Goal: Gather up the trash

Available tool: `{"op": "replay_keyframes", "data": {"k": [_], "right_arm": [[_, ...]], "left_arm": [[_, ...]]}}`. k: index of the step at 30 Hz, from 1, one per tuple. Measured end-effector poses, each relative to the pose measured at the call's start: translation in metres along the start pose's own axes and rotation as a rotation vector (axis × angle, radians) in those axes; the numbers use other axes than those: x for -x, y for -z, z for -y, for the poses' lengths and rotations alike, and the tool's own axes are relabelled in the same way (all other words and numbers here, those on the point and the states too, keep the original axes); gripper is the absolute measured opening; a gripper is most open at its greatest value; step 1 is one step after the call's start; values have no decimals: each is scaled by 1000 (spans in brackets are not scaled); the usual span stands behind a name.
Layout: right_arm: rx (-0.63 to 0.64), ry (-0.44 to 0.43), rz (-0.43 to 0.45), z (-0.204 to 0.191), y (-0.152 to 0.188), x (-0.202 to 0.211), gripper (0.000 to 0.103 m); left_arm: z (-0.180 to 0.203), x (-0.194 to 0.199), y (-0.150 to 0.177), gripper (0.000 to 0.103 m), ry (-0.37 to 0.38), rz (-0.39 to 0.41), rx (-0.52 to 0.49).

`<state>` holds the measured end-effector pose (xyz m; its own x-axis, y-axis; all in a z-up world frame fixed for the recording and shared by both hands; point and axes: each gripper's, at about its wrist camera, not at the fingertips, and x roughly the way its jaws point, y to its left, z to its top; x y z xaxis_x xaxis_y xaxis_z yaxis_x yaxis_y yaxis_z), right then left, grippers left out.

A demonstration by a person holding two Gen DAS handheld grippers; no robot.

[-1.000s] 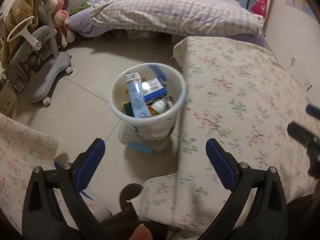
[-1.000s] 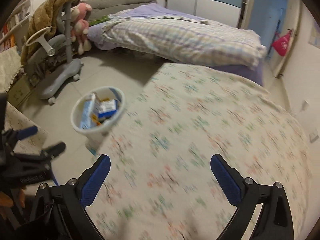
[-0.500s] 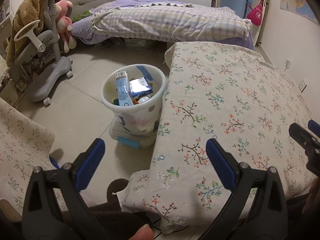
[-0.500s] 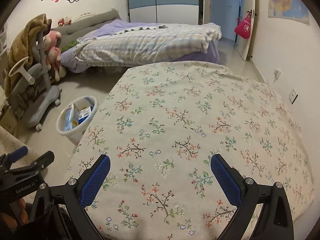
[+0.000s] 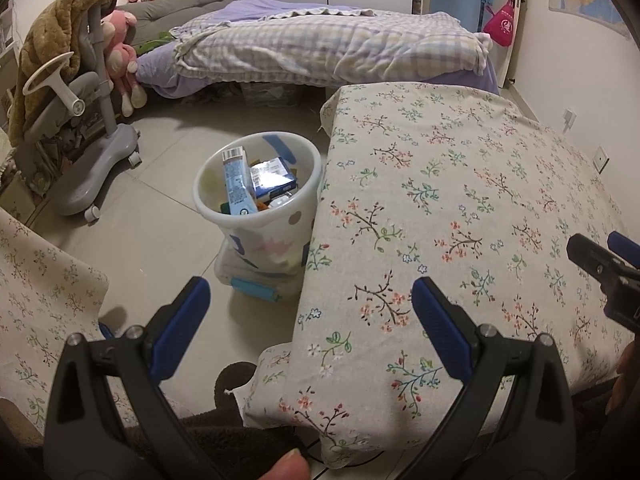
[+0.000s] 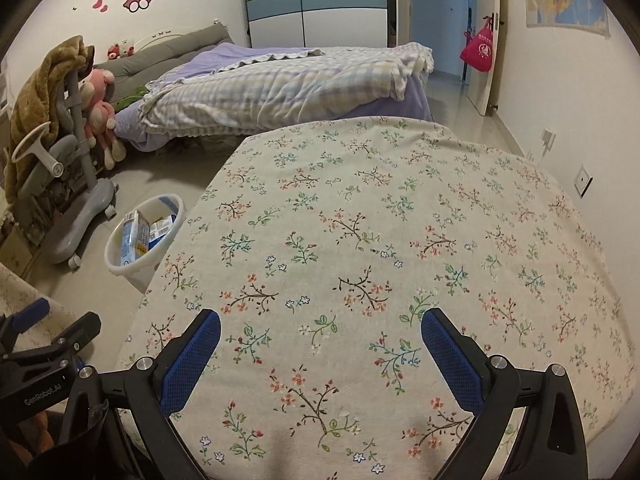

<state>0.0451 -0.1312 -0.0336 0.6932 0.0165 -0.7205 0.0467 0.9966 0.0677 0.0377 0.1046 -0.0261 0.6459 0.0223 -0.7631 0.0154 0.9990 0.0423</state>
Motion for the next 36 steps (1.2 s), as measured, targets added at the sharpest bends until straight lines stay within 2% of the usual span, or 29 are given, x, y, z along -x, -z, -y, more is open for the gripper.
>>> {"op": "replay_keyframes", "data": {"k": [36], "right_arm": [[12,-13,-6,-6,0,-3,102]], "left_arm": [[-3,9,-3,100,37,19,15]]}}
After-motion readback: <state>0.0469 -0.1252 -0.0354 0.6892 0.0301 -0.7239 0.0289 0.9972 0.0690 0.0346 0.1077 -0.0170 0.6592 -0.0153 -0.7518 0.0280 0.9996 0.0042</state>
